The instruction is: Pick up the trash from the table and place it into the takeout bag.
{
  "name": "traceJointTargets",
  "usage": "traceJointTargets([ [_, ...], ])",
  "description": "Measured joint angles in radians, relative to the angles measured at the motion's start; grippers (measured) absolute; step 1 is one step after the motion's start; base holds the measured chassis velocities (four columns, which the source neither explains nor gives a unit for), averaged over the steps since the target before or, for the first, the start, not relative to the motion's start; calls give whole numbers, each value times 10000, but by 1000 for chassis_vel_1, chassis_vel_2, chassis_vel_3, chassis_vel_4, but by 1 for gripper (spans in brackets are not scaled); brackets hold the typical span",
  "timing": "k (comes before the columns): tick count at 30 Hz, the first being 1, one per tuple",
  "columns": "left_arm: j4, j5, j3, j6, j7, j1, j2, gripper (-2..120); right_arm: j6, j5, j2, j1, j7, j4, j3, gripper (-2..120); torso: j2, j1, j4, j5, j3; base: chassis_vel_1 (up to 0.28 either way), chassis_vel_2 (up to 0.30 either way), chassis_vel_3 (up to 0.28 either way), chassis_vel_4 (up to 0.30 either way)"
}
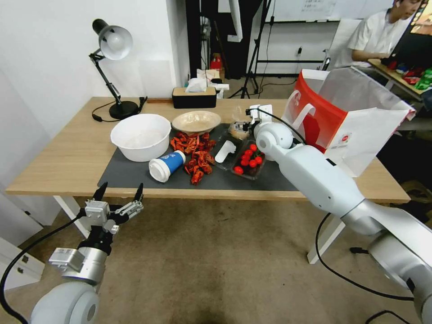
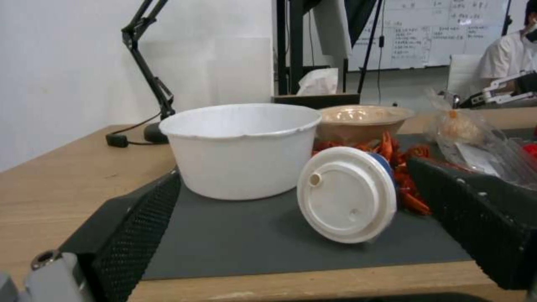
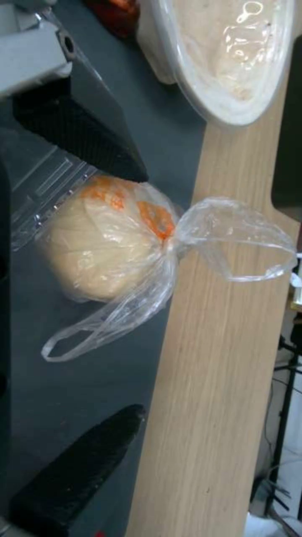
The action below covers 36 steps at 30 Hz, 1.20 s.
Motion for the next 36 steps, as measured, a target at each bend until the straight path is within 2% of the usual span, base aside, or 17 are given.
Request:
traceJointTargets([
  [20,-51,-9,0,0,-8,11,24,100,-733,-28,116,757,-1008,-1003,-169,100,0,1,1,1,0,0,0,0,0],
  [36,-74,-23,-45,1,-23,19,63,100,-947,-104,578,1375,-2012,-2363,-213,100,0,0,0,0,0,0,0,0,0],
])
